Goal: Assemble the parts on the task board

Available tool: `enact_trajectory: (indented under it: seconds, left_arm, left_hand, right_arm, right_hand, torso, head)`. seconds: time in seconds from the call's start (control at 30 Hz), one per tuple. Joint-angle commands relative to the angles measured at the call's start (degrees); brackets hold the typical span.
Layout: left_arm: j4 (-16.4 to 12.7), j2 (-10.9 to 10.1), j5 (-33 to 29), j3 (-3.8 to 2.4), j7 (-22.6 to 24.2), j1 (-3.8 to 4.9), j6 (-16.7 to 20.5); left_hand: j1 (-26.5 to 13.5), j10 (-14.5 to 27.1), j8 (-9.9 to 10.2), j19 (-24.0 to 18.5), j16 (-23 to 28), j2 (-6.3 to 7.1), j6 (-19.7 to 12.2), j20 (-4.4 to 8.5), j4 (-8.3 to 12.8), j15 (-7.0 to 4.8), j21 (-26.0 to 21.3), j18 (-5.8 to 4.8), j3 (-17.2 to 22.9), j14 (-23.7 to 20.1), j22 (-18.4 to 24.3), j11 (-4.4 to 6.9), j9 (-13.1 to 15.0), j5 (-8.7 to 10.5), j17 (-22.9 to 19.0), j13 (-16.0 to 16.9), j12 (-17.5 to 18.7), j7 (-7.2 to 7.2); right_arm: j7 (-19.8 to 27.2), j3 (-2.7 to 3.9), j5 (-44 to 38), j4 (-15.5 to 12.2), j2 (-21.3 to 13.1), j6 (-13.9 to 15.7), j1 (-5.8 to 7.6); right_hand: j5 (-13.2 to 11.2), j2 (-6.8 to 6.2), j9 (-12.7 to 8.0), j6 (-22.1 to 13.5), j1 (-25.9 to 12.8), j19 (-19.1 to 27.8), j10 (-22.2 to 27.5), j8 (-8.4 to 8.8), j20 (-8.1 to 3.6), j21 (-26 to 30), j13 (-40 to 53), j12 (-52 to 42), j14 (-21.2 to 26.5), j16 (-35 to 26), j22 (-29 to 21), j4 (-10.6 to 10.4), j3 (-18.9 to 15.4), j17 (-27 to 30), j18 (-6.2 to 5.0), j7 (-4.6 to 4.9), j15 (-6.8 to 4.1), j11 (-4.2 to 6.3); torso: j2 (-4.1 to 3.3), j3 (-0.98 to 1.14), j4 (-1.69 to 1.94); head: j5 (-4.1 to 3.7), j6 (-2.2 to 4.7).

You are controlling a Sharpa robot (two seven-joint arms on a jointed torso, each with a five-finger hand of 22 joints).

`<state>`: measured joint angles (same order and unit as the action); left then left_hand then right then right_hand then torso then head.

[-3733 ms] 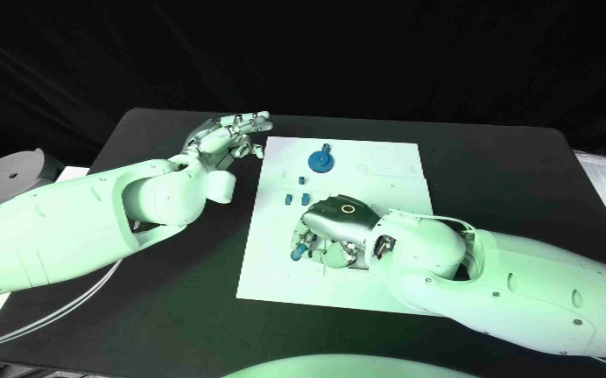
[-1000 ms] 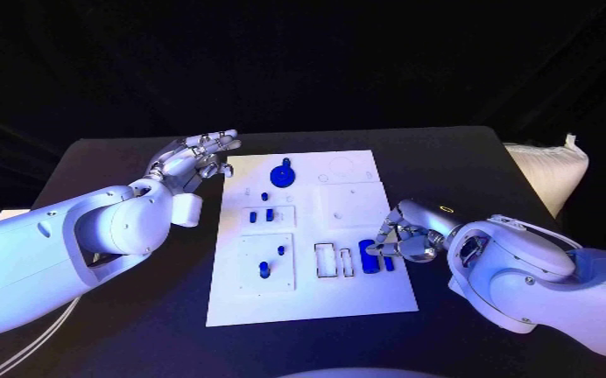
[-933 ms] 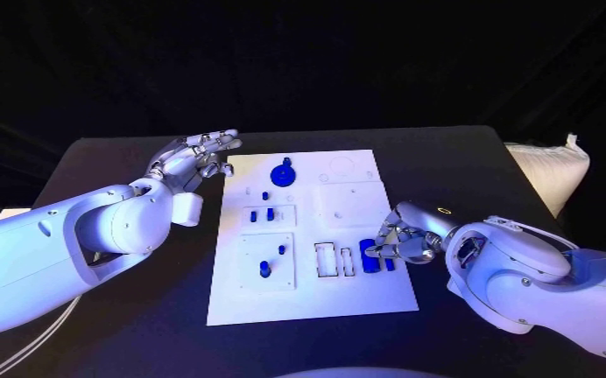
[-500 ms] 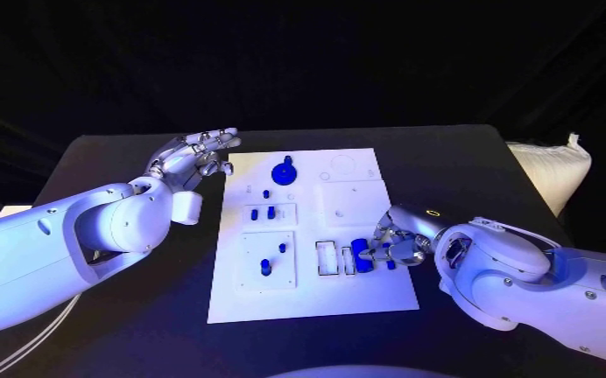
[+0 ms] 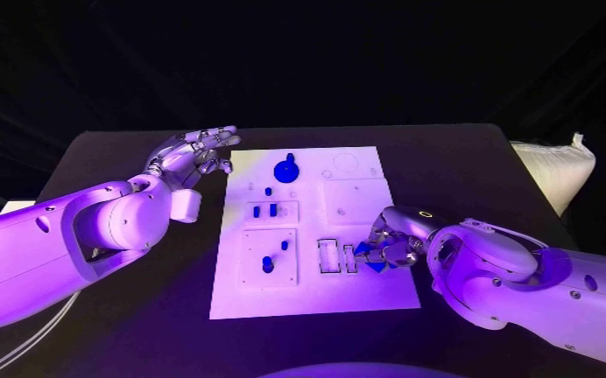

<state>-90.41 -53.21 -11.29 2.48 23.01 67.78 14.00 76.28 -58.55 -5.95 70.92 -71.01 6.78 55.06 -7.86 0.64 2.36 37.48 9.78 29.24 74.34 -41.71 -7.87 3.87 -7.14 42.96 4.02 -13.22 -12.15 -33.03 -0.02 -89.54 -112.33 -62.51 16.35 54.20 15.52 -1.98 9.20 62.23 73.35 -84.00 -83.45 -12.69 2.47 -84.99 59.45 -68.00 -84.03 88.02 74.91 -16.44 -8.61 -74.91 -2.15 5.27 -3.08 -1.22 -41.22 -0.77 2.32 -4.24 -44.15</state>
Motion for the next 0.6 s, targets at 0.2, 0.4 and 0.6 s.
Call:
enact_trajectory:
  seconds: [0.2,0.4,0.6]
  left_arm:
    - [-0.26,-0.07,0.27,-0.02,0.24,0.02,-1.17]
    - [-0.26,-0.15,0.27,0.0,0.21,0.02,-1.23]
    - [-0.28,-0.19,0.27,0.03,0.18,0.02,-1.23]
  left_hand:
    - [-0.47,0.37,-0.25,-0.37,-0.24,-0.11,-0.45,0.14,0.07,-0.03,-0.25,0.64,-0.26,-0.29,0.07,0.17,0.08,0.05,-0.05,0.0,-0.27,0.07]
    - [-0.54,0.42,-0.27,-0.38,-0.26,-0.13,-0.48,0.13,0.04,-0.02,-0.26,0.64,-0.29,-0.29,0.07,0.17,0.07,0.05,-0.05,0.0,-0.32,0.07]
    - [-0.56,0.44,-0.28,-0.39,-0.27,-0.14,-0.49,0.13,0.03,-0.02,-0.26,0.64,-0.3,-0.3,0.08,0.17,0.07,0.05,-0.05,0.0,-0.34,0.07]
  right_arm:
    - [-0.86,-0.54,1.38,0.44,0.6,-0.88,-0.72]
    - [-0.62,-0.46,1.35,-0.67,0.18,2.42,-0.73]
    - [-0.19,-0.14,1.49,-2.16,-0.64,5.73,-0.59]
  right_hand:
    - [1.15,1.73,1.0,1.4,1.33,-3.39,-1.52,-0.92,-0.28,-0.53,21.52,-13.07,-5.41,0.44,9.05,0.41,-0.1,-12.27,0.59,-0.9,-0.83,1.28]
    - [3.45,2.37,2.21,2.69,2.6,-3.65,-2.26,-1.63,-0.72,-0.95,22.72,-14.0,-5.5,0.68,9.62,0.71,-0.15,-12.69,0.72,-1.58,-1.33,1.88]
    - [5.57,3.09,3.46,4.26,3.53,-3.94,-2.86,-2.46,-1.3,-1.43,23.6,-14.67,-5.59,0.93,10.27,0.78,-0.1,-13.16,0.89,-2.53,-2.0,2.71]
  torso:
    - [0.02,0.0,0.03]
    - [-0.01,0.03,0.05]
    - [-0.01,-0.05,0.03]
  head:
    - [0.1,0.13]
    - [0.08,0.2]
    - [-0.01,0.15]
